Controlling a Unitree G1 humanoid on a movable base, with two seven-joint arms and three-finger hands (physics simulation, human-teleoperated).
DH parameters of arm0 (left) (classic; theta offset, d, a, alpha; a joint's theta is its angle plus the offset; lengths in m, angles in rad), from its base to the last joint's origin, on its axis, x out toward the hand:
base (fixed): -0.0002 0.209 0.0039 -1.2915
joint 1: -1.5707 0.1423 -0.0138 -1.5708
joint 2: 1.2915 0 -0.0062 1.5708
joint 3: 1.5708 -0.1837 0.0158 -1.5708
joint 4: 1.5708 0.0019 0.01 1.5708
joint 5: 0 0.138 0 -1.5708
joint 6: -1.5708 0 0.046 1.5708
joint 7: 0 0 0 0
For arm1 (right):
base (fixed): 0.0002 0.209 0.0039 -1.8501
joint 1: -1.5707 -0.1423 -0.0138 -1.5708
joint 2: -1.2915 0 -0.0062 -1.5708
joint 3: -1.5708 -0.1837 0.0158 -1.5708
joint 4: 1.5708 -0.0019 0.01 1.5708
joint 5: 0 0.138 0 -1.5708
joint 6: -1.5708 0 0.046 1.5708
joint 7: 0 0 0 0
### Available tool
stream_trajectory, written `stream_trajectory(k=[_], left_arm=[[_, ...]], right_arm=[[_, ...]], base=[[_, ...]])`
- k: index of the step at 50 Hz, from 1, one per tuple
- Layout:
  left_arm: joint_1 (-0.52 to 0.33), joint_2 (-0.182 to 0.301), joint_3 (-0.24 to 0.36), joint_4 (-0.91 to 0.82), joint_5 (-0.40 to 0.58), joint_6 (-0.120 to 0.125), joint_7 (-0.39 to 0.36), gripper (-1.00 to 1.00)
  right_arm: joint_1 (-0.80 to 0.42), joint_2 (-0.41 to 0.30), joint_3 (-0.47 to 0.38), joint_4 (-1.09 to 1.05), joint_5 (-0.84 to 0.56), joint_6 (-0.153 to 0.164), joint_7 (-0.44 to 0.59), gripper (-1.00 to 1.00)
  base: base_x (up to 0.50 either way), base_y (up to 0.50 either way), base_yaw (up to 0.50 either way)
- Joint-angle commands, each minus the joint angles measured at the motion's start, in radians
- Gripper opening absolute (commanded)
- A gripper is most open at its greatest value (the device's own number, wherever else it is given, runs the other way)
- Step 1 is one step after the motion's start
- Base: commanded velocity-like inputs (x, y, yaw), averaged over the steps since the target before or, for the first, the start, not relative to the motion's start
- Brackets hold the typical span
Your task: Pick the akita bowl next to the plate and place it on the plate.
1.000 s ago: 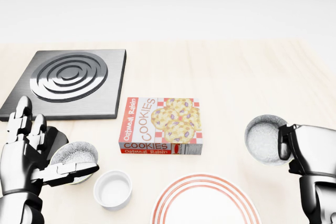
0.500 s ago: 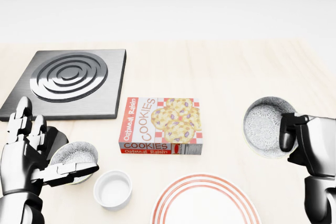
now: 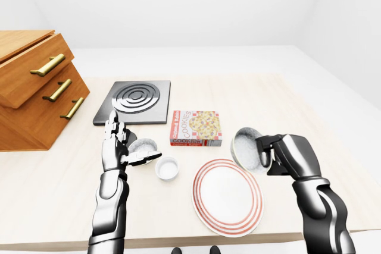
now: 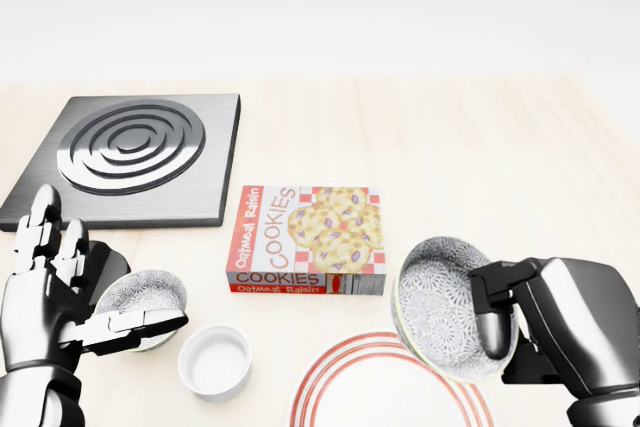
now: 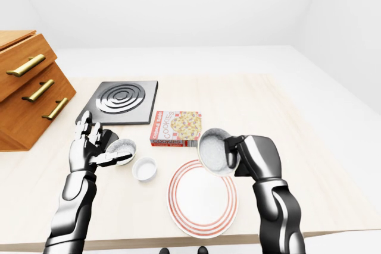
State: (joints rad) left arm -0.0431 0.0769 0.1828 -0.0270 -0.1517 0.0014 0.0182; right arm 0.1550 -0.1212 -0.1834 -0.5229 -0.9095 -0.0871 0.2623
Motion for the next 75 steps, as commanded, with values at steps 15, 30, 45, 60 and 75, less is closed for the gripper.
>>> stream_trajectory(k=[15,30,45,60,75], left_arm=[[0.001,0.001,0.001,0.002,-0.001,-0.002,0.0,1.0],[0.003,-0.001,0.0,-0.008,-0.005,0.009,0.002,1.0],[0.008,-0.003,-0.002,-0.044,-0.019,0.045,0.007,1.0],[0.002,-0.002,0.001,-0.014,-0.023,0.023,-0.001,1.0],[0.001,-0.002,0.002,-0.006,-0.021,0.014,-0.004,1.0]], right_arm=[[0.175,0.078,0.038,-0.19,0.151,0.0,0.354,-1.0],[0.103,0.092,-0.02,-0.156,-0.064,0.0,0.182,-1.0],[0.098,0.075,0.029,-0.192,-0.311,0.0,-0.061,-1.0],[0.182,0.062,0.093,-0.21,-0.476,0.0,-0.219,-1.0],[0.245,0.045,0.165,-0.194,-0.543,0.0,-0.296,-1.0]], base=[[0.0,0.0,0.0],[0.0,0.0,0.0],[0.0,0.0,0.0],[0.0,0.0,0.0],[0.0,0.0,0.0]])
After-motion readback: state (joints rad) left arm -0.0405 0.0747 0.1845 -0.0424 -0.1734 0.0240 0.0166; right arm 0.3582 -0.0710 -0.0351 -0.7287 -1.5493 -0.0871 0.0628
